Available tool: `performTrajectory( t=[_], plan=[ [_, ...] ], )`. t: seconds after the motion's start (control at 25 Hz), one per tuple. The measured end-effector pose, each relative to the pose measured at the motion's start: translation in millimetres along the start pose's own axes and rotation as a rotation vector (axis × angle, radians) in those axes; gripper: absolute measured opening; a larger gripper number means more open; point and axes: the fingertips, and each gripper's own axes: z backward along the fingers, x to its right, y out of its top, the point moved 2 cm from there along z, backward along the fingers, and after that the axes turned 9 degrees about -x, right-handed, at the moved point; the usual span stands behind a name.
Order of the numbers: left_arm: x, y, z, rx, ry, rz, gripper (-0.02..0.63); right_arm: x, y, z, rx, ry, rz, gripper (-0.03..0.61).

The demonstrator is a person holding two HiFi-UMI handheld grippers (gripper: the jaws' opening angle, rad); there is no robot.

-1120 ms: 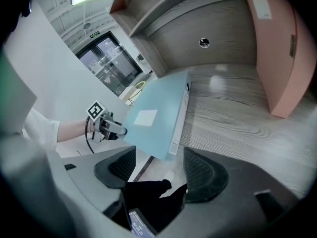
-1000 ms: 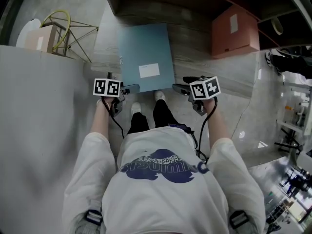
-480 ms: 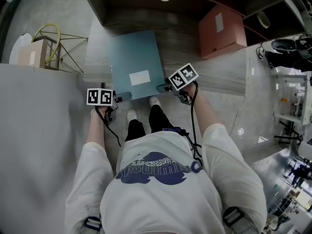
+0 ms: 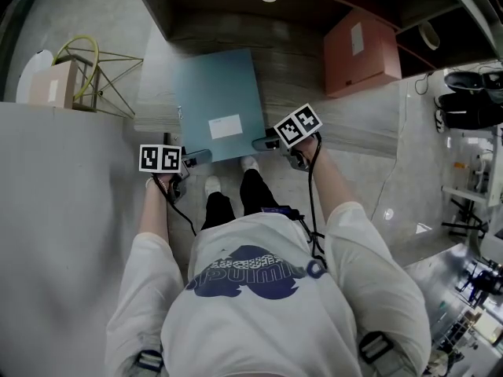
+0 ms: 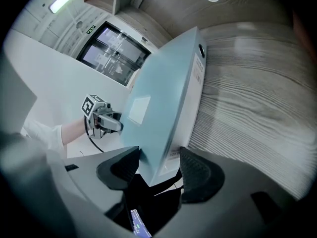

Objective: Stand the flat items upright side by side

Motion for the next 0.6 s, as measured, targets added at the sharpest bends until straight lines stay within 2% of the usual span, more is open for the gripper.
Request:
performTrajectory(
  t=[0.16,0.4,0.6],
  plan=[
    [2,2,4,0.010,0.025,-0.026,0.394,-2,0,0,0.015,-0.011,0.017,0.252],
    [11,9,17,0.055,0.101,-0.115,0.394,-7,-1,2,0.036,-0.030,0.047,0.250],
    [18,19,25,0.125,0.155,-0.154,0.394,-6,13,12,0.051,-0.059,0.111,0.247]
  ],
)
